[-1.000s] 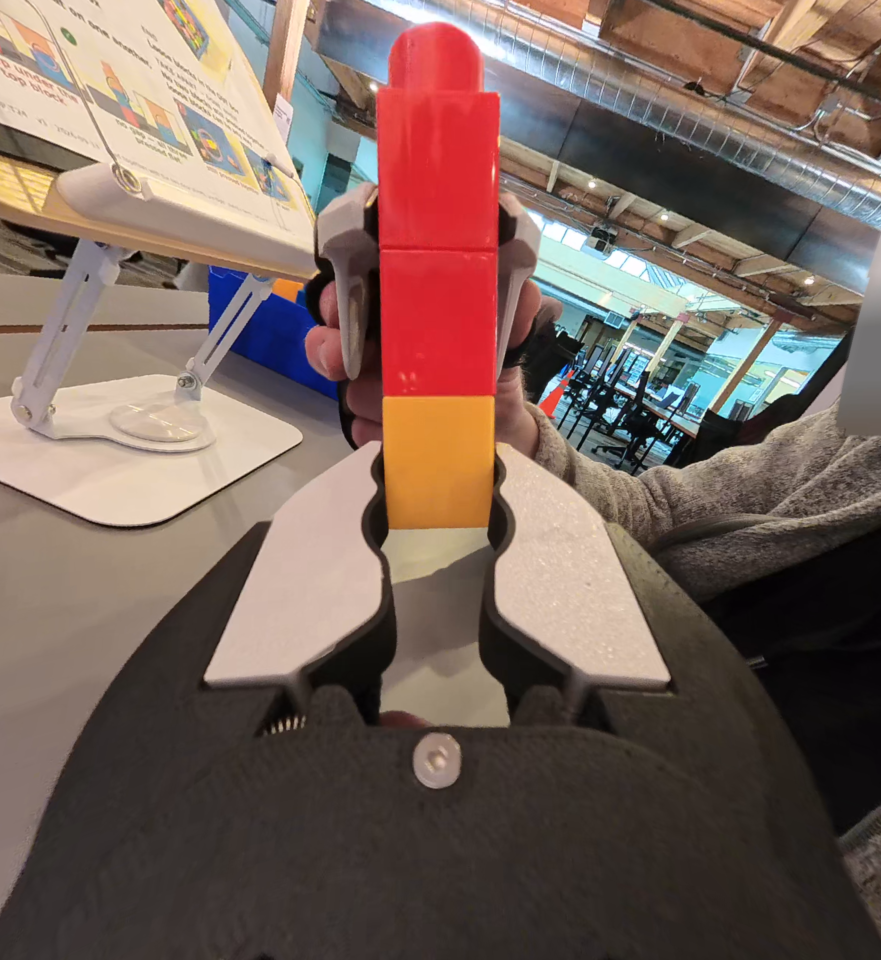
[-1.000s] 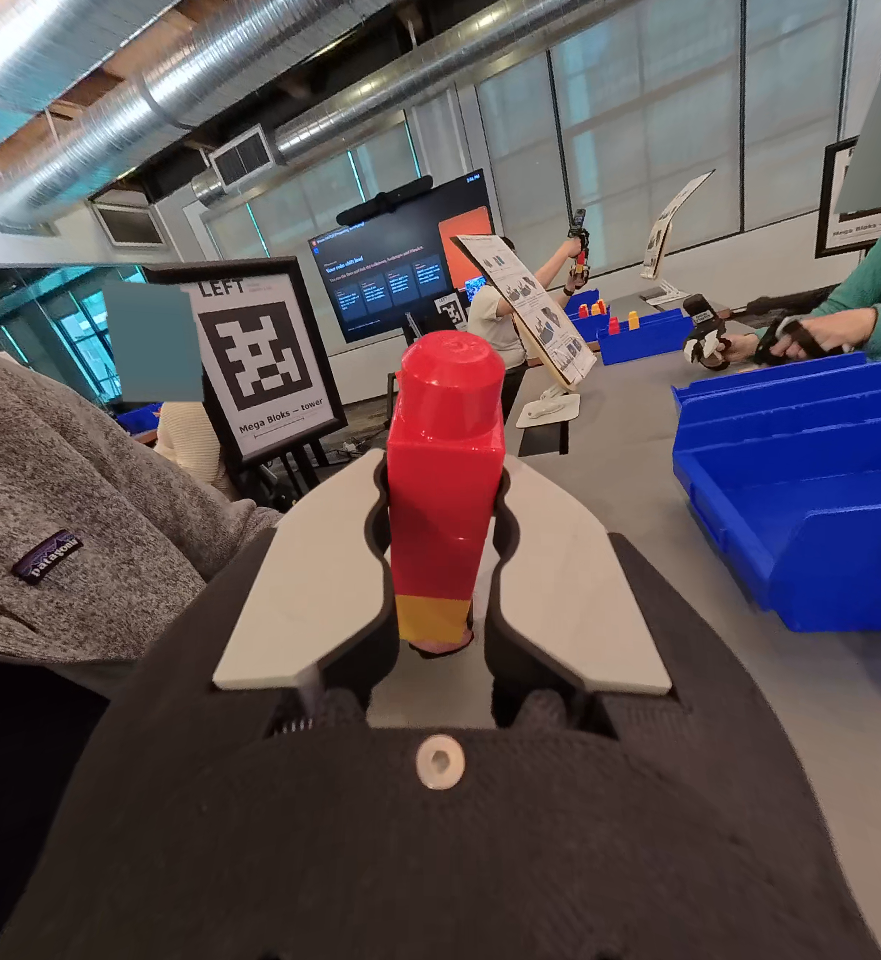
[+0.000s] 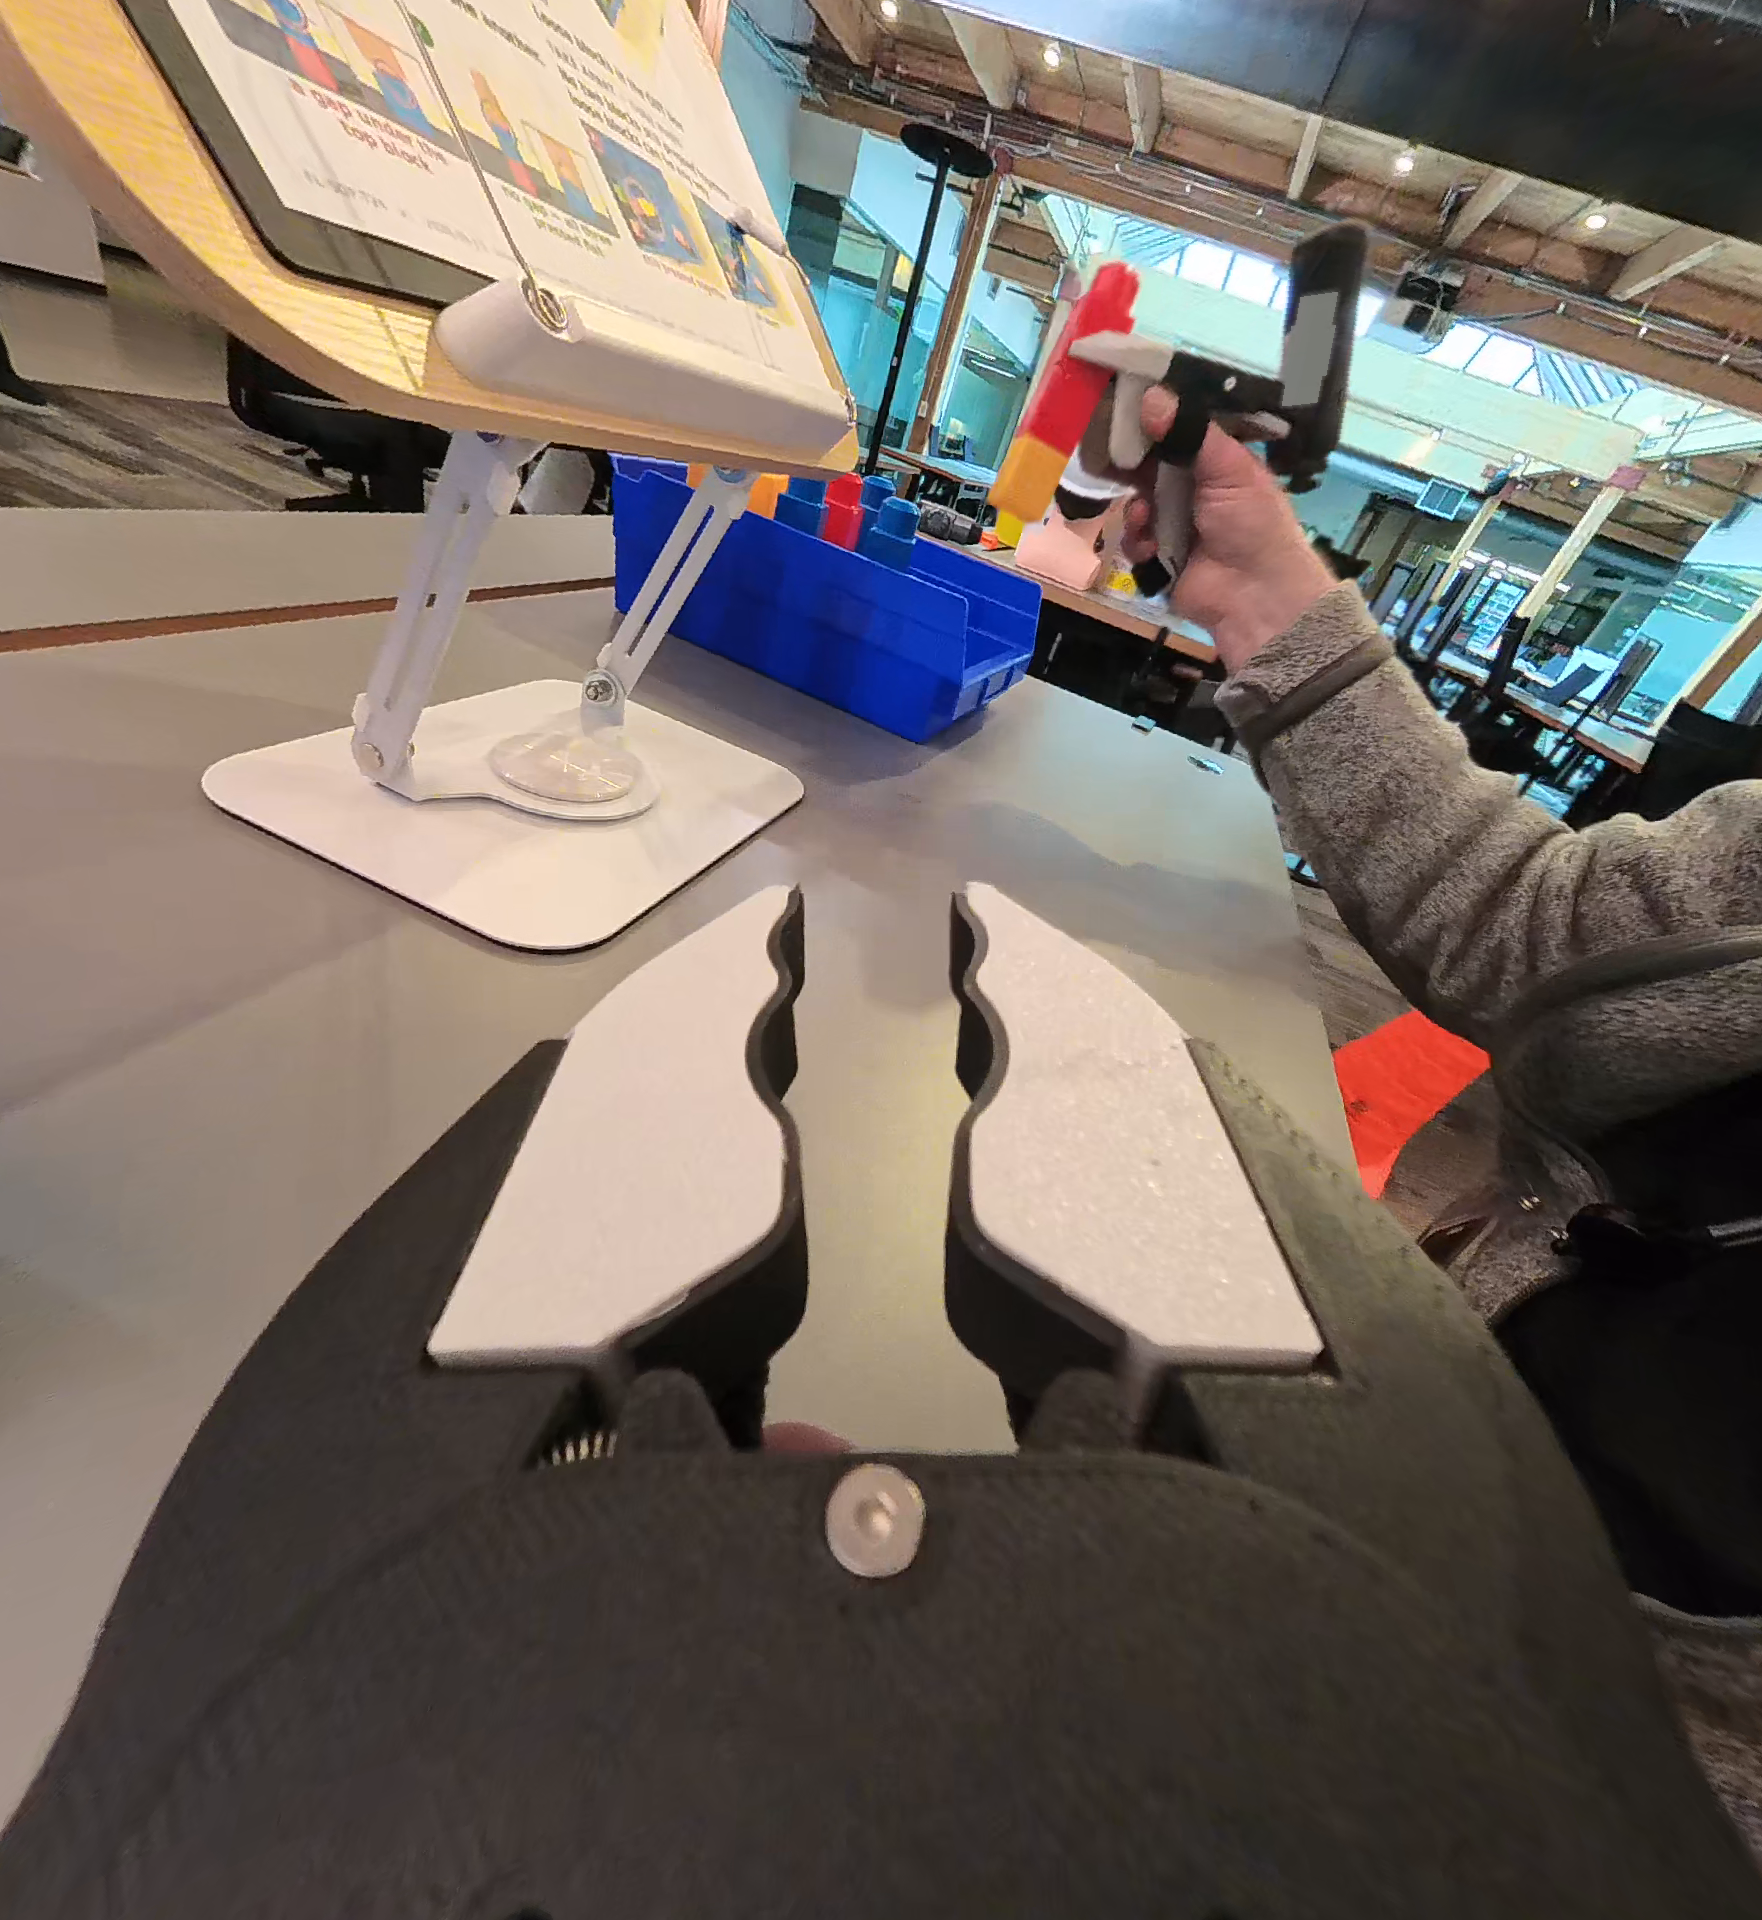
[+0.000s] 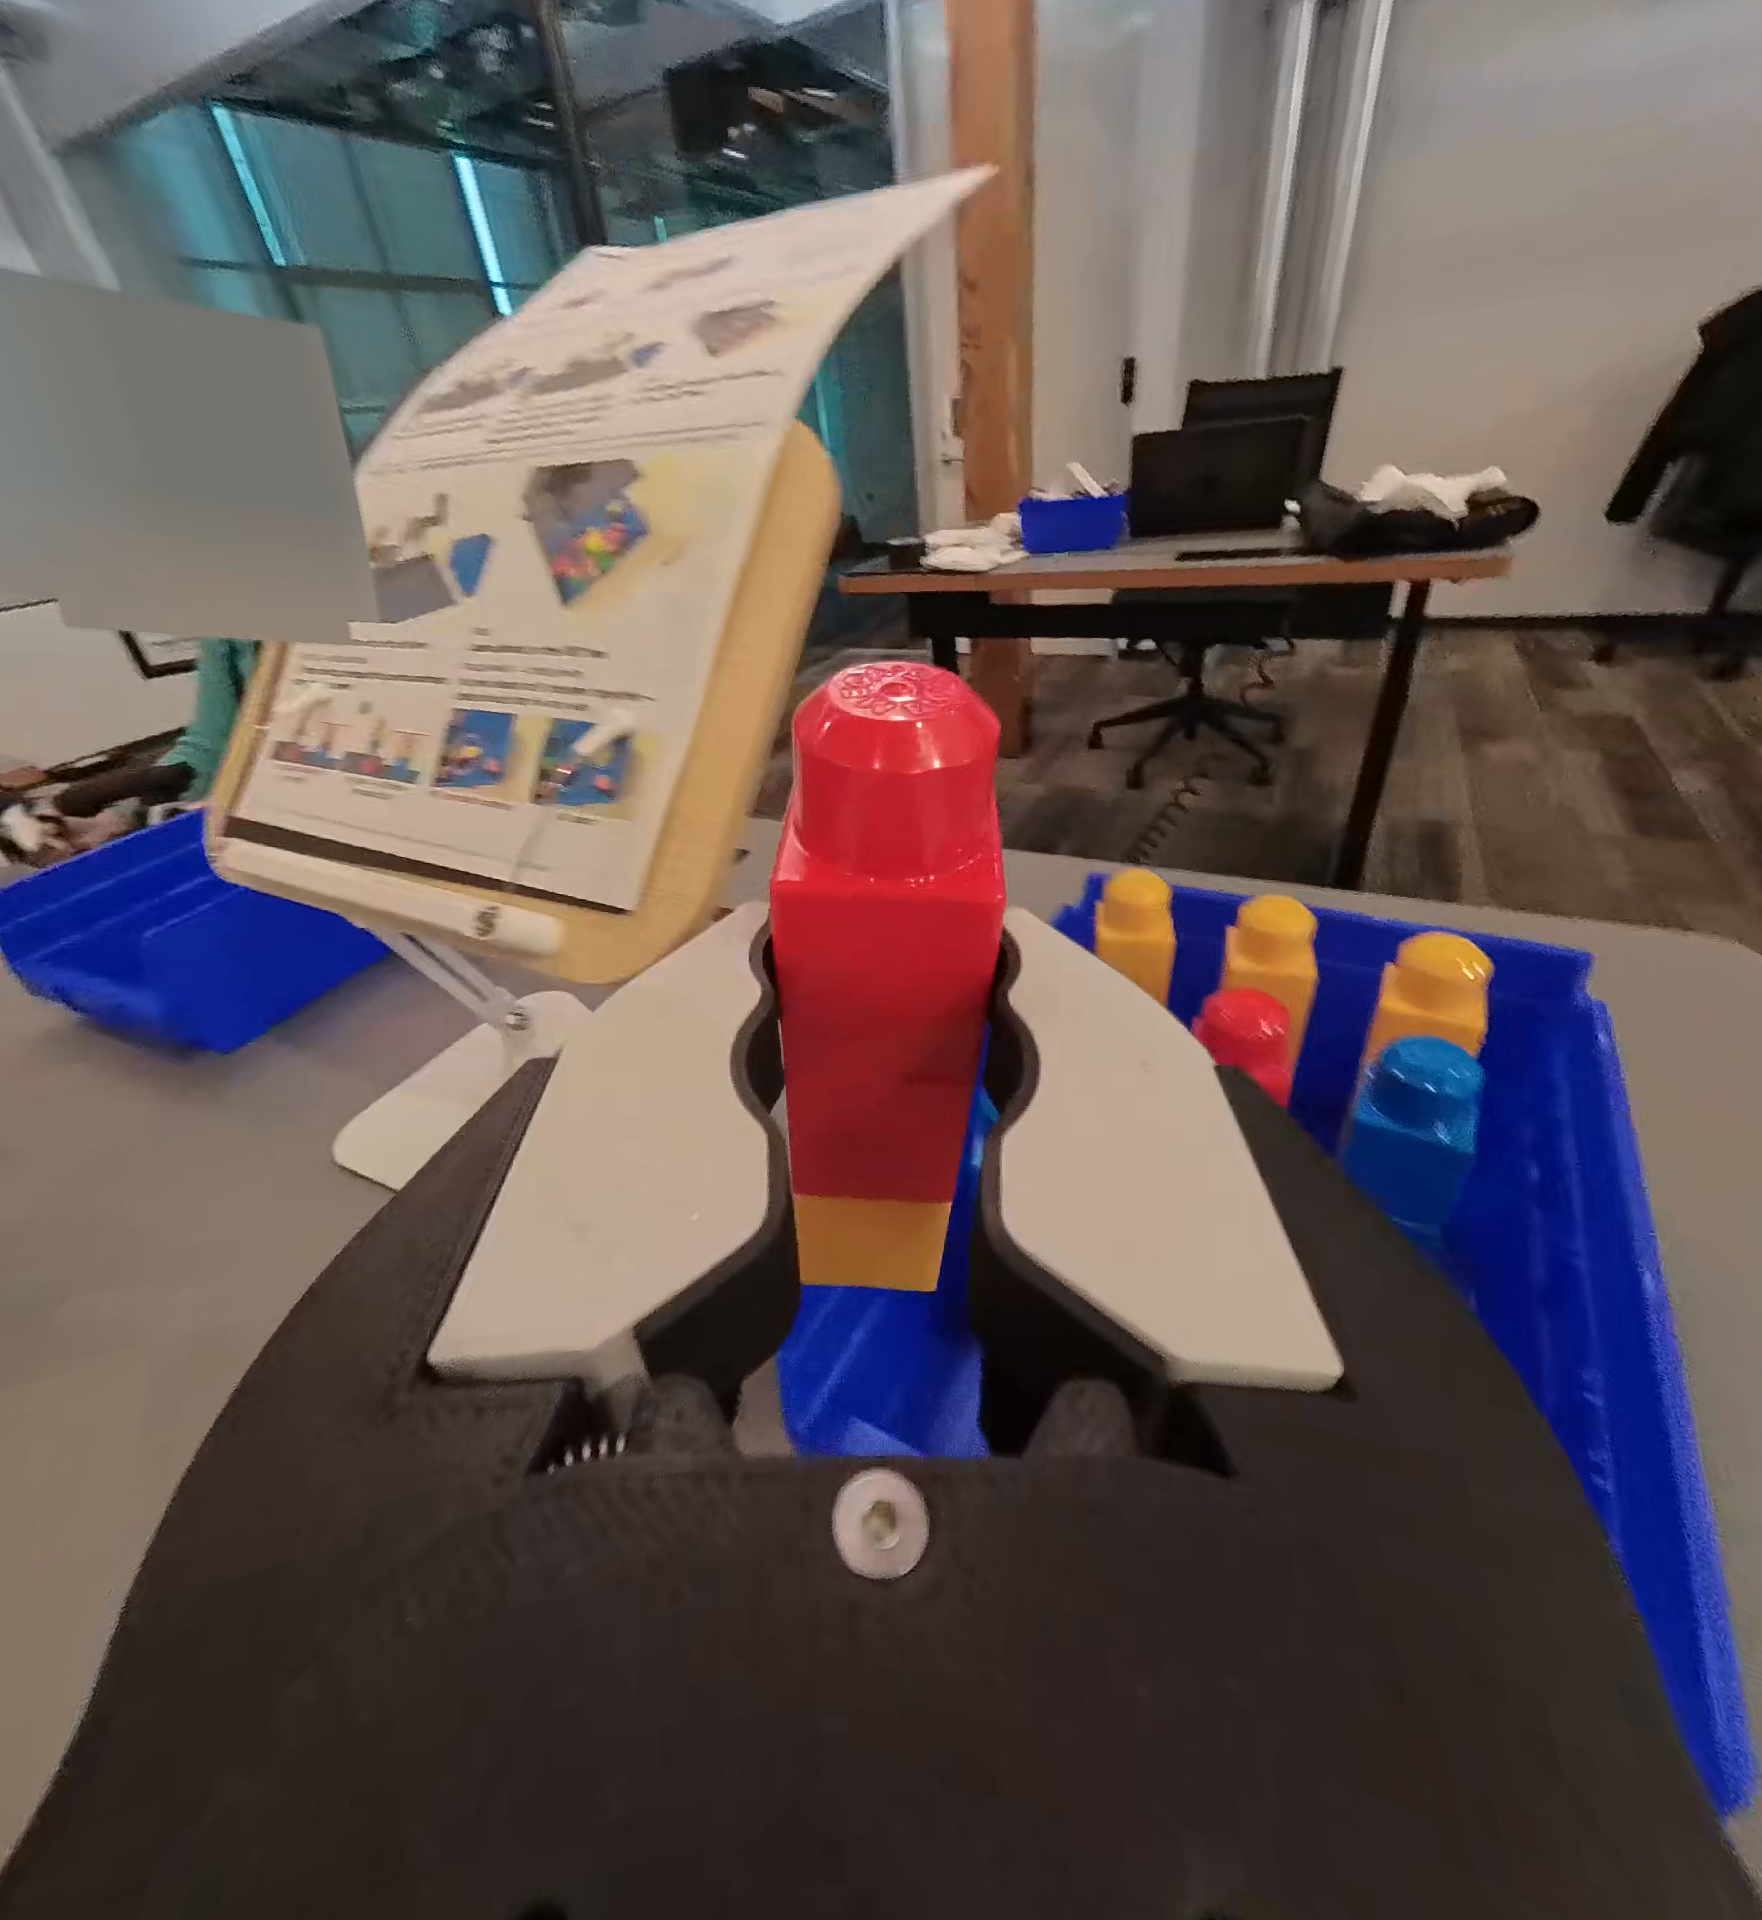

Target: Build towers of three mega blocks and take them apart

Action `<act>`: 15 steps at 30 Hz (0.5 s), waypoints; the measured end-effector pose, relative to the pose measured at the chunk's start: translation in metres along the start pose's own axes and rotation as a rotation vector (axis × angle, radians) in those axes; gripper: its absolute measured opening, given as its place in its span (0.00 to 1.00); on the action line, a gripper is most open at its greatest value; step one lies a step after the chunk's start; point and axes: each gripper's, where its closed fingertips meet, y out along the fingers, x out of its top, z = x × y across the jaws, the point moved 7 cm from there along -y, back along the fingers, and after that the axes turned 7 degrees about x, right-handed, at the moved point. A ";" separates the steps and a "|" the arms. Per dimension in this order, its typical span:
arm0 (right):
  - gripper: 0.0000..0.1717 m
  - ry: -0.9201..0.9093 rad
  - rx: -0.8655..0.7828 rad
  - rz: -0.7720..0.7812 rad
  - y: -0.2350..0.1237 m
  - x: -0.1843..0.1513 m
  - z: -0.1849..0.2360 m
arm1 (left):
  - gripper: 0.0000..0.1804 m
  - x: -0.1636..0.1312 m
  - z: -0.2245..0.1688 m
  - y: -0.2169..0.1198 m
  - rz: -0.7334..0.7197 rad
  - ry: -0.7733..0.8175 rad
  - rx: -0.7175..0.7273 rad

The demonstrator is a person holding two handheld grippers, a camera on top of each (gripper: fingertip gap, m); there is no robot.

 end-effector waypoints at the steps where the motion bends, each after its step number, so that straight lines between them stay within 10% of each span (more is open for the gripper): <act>1: 0.21 0.003 -0.033 0.015 -0.001 -0.005 -0.010 | 0.14 0.000 0.000 0.000 -0.003 0.002 -0.001; 15: 0.22 0.102 -0.299 0.301 0.034 -0.098 -0.084 | 0.13 -0.002 0.001 0.000 0.001 -0.003 0.001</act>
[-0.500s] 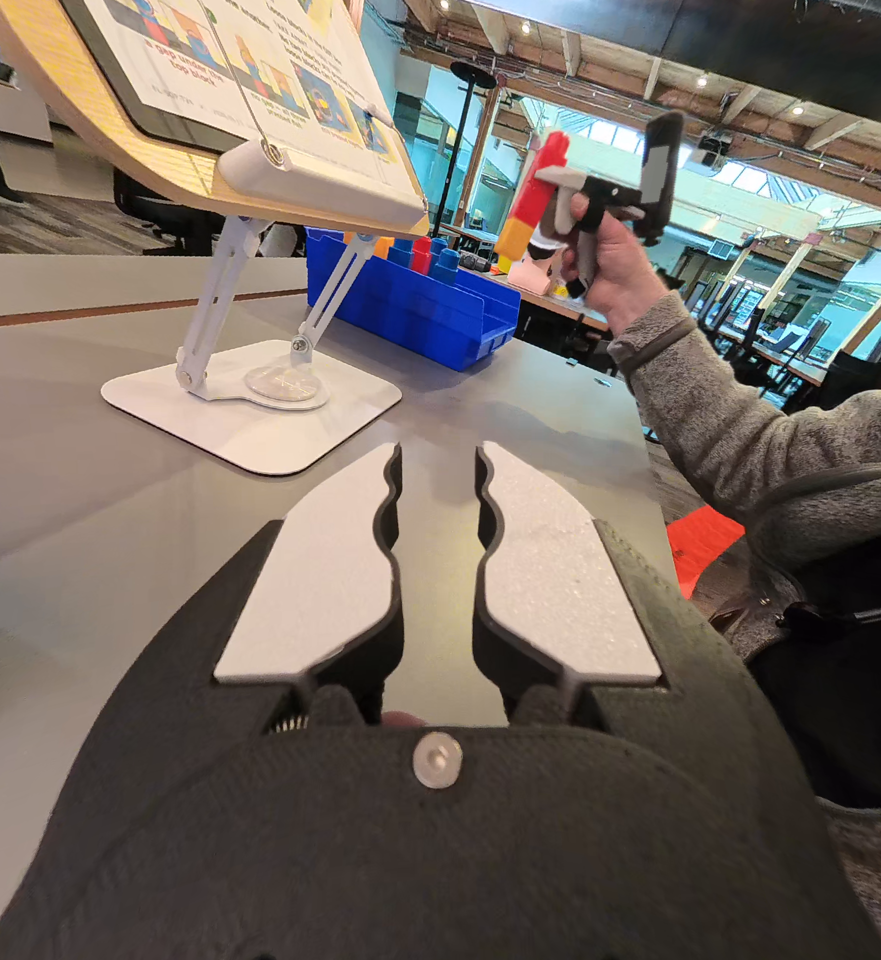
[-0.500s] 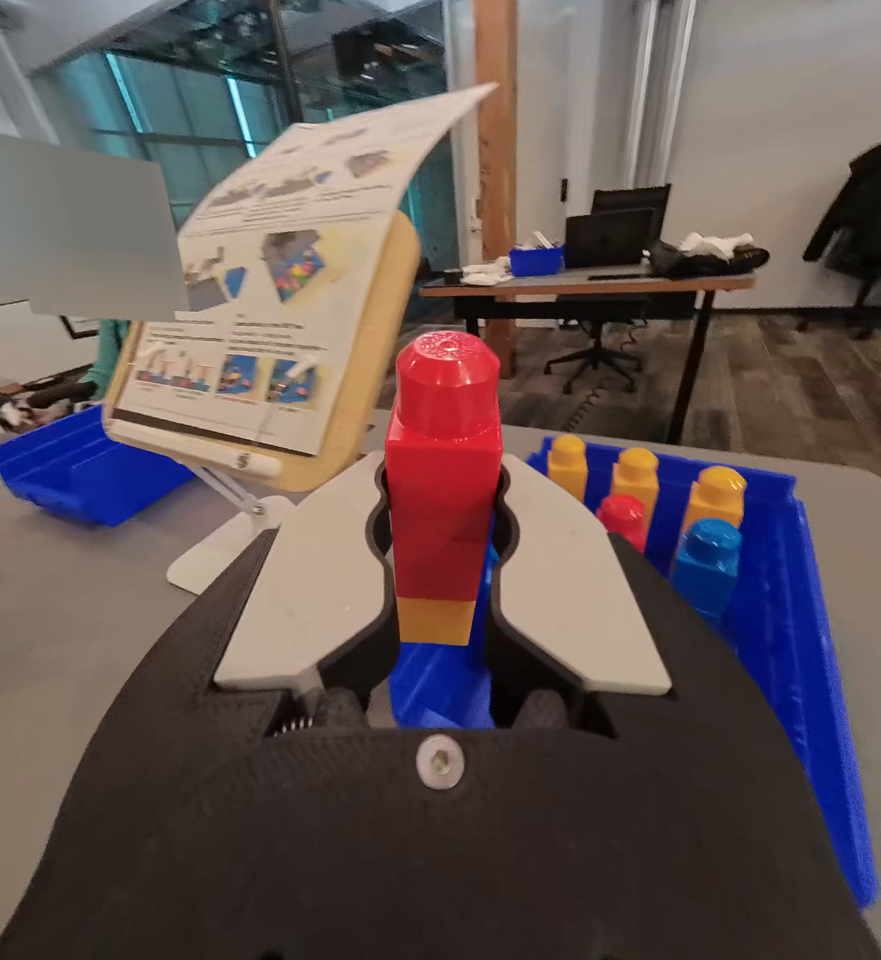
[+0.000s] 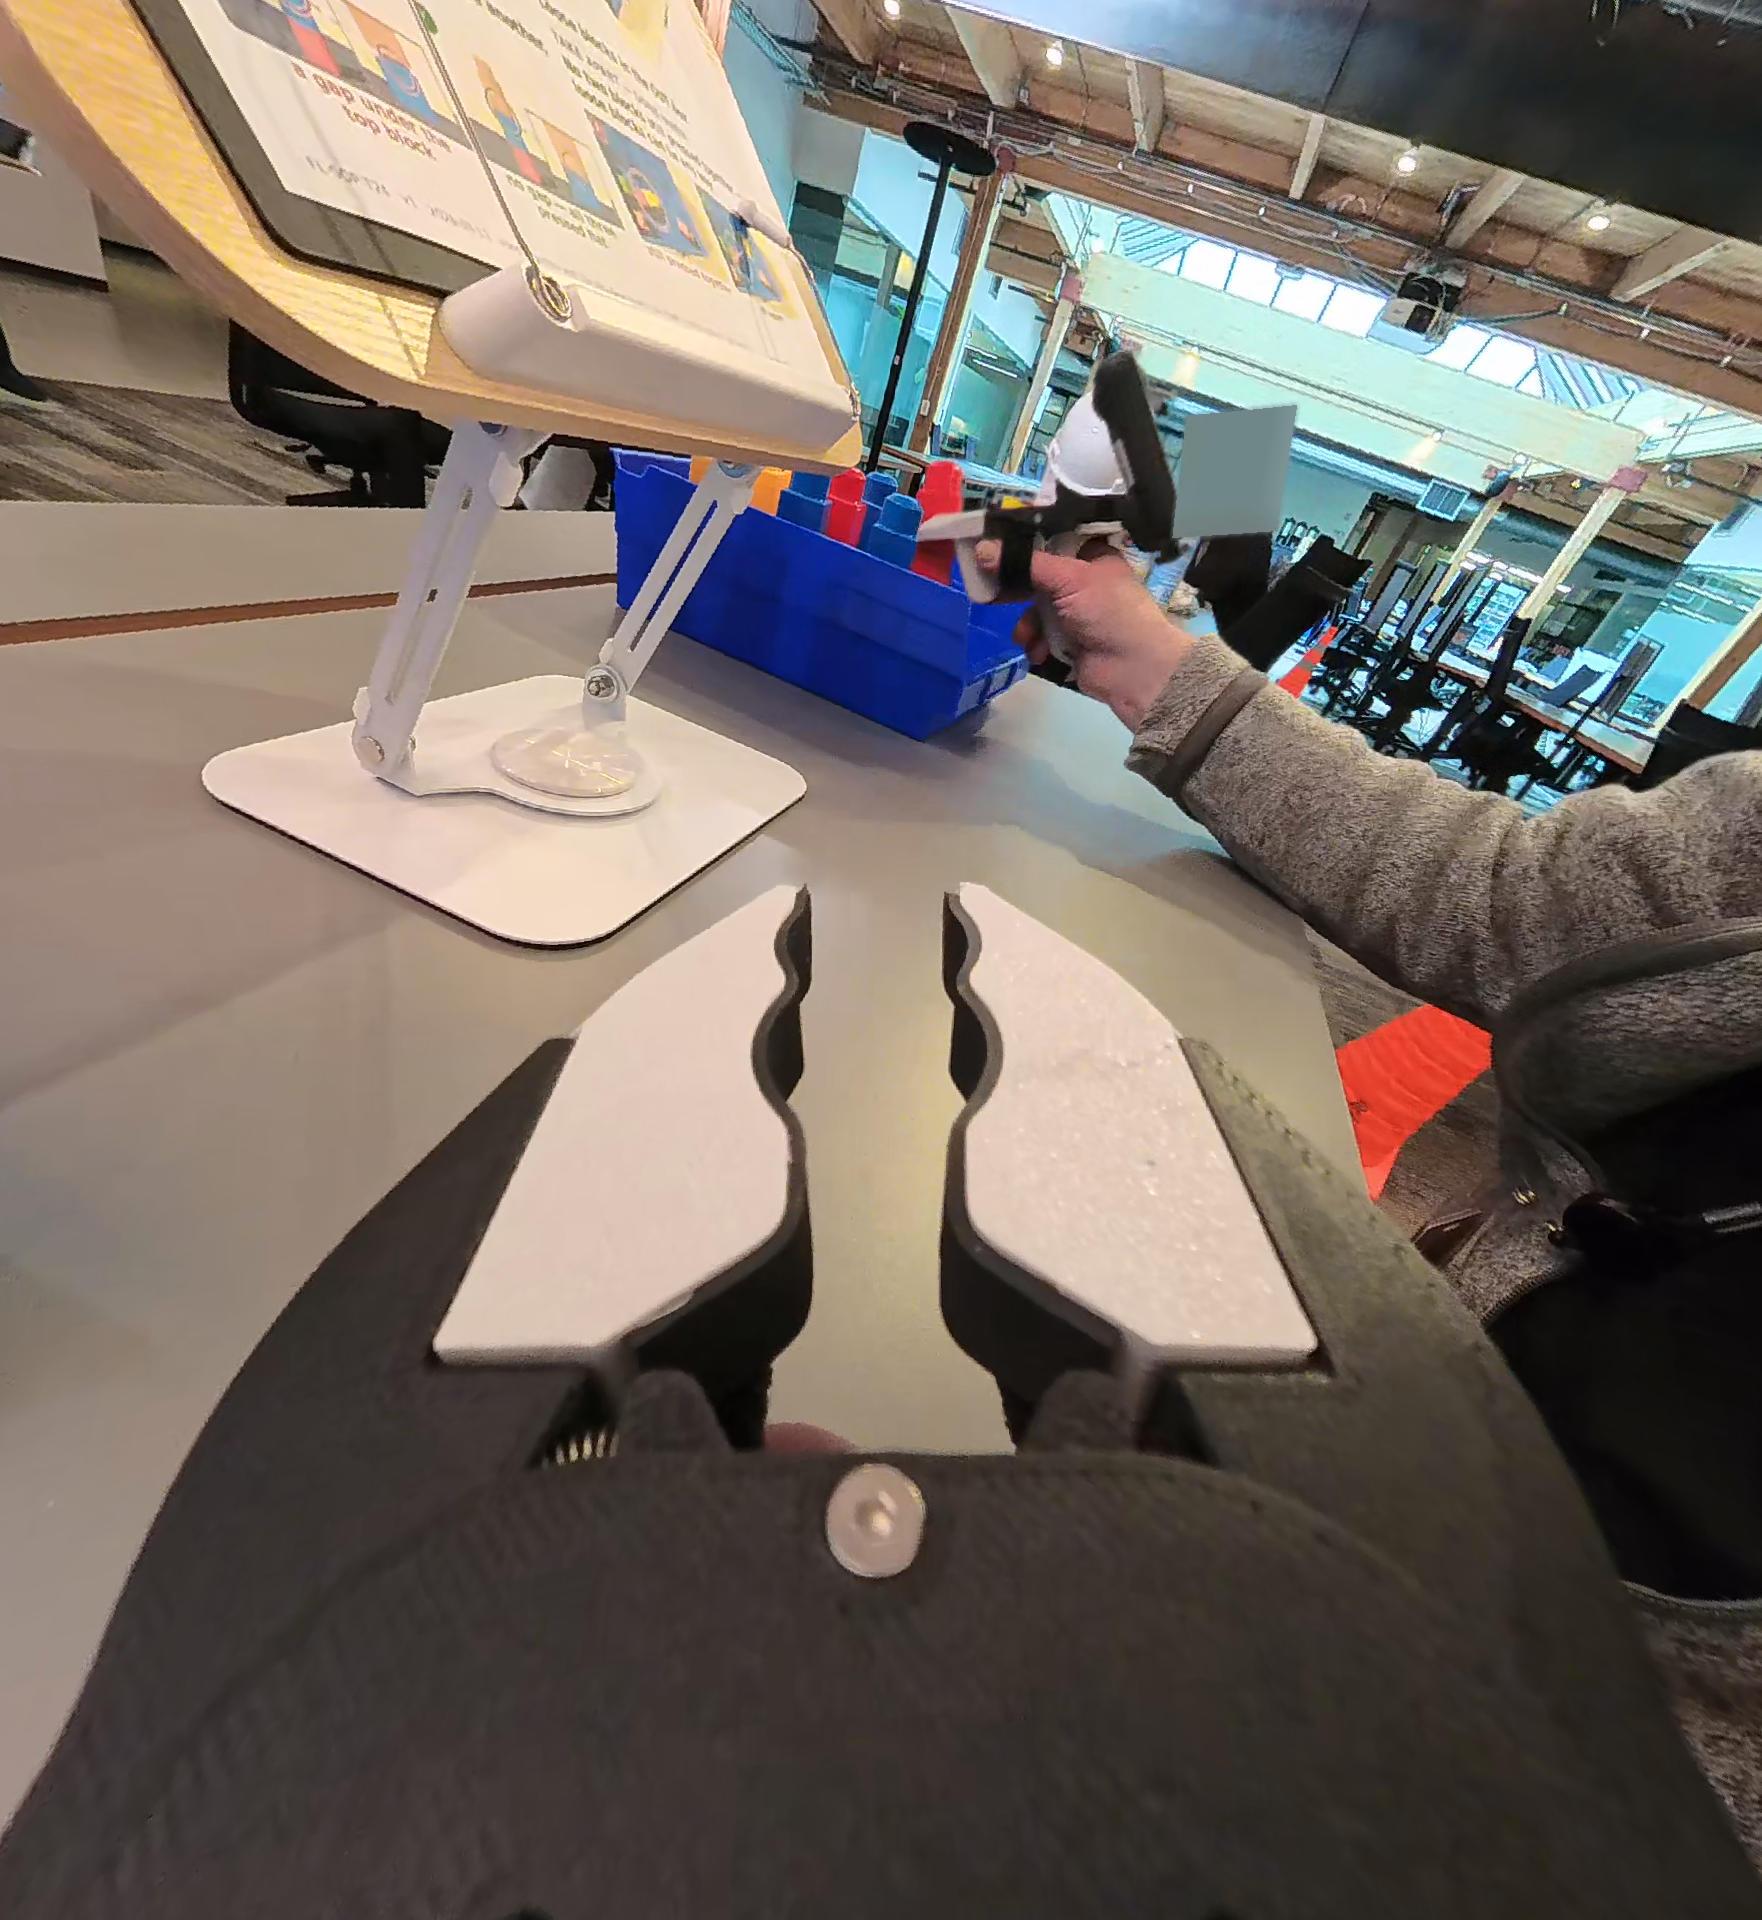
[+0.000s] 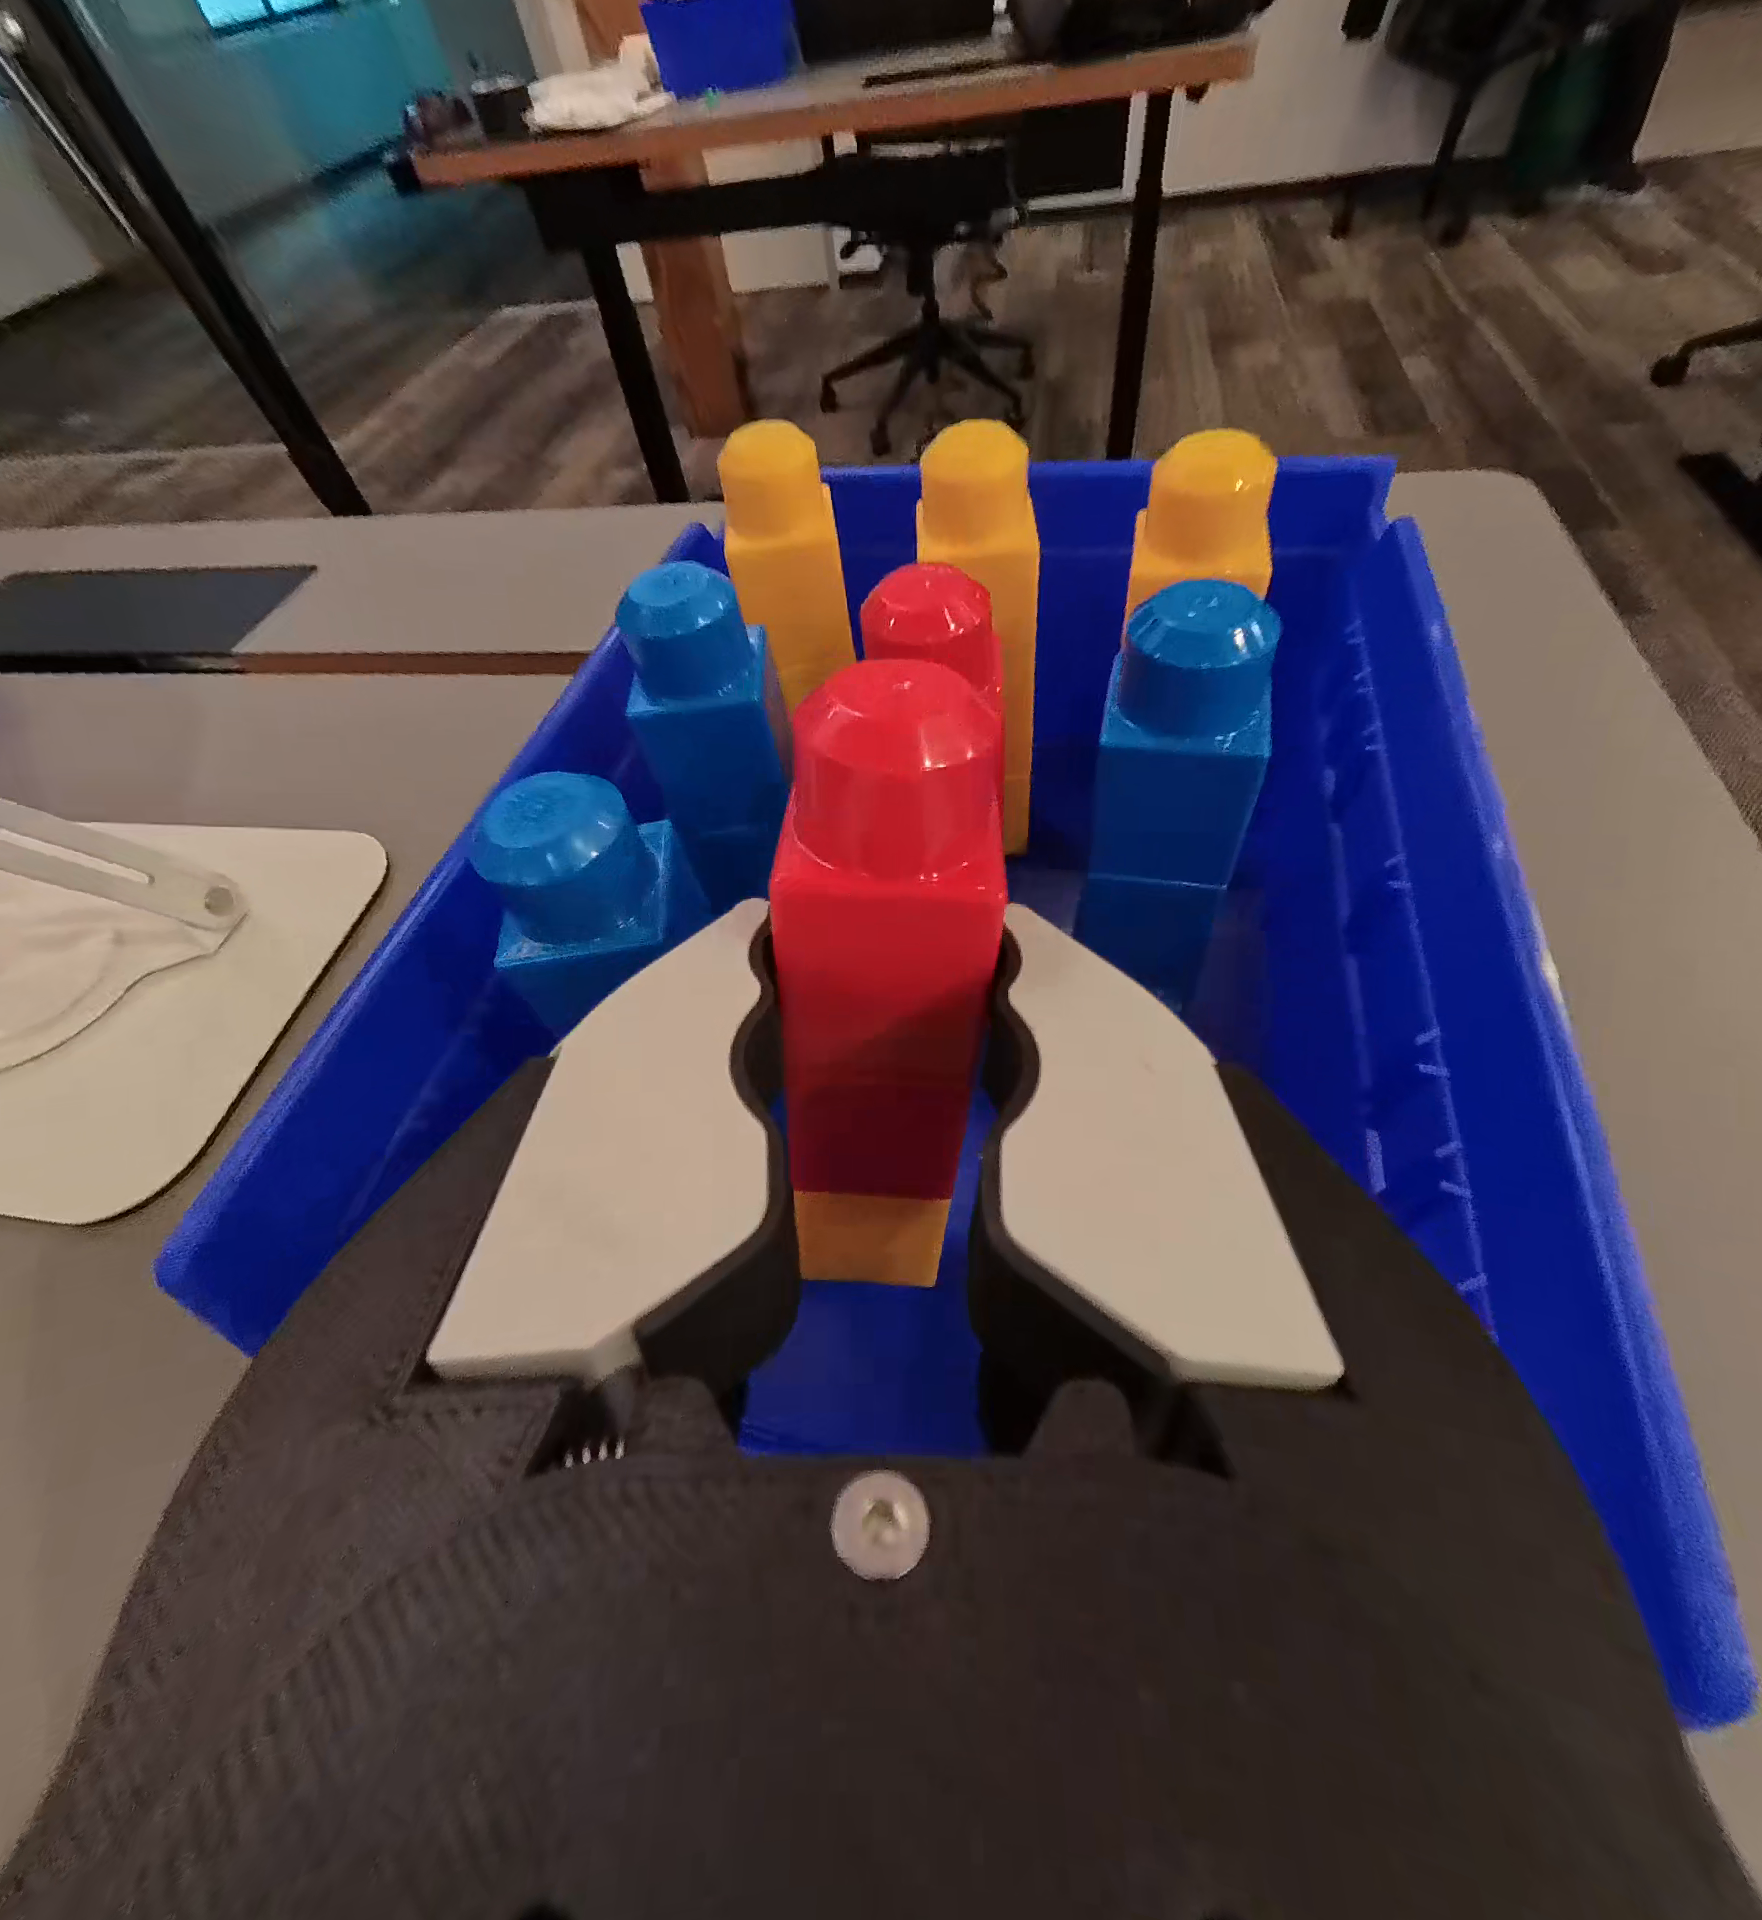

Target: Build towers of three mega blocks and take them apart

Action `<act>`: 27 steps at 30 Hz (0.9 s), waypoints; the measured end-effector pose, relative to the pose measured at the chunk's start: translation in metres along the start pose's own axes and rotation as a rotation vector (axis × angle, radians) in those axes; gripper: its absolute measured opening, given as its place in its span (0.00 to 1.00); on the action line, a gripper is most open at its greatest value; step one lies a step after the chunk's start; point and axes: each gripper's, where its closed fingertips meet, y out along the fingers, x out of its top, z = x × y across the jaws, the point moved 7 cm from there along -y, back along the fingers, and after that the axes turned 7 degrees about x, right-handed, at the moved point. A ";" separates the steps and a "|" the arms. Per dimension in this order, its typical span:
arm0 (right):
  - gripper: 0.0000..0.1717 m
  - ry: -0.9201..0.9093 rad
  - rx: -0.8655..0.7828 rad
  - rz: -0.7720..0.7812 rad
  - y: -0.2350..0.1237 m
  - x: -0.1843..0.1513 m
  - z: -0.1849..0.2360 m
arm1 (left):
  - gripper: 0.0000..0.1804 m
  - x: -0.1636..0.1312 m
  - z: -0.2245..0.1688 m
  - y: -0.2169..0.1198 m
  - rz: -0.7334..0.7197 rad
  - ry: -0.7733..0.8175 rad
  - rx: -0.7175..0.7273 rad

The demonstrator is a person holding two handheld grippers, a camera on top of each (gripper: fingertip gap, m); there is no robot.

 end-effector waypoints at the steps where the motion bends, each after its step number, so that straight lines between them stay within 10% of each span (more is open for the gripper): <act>1: 0.22 0.002 -0.002 0.019 0.003 0.000 0.000 | 0.13 0.000 0.000 0.000 0.000 0.000 0.000; 27: 0.22 -0.054 -0.073 0.217 0.011 -0.015 -0.003 | 0.12 -0.001 0.000 -0.001 0.000 0.006 0.004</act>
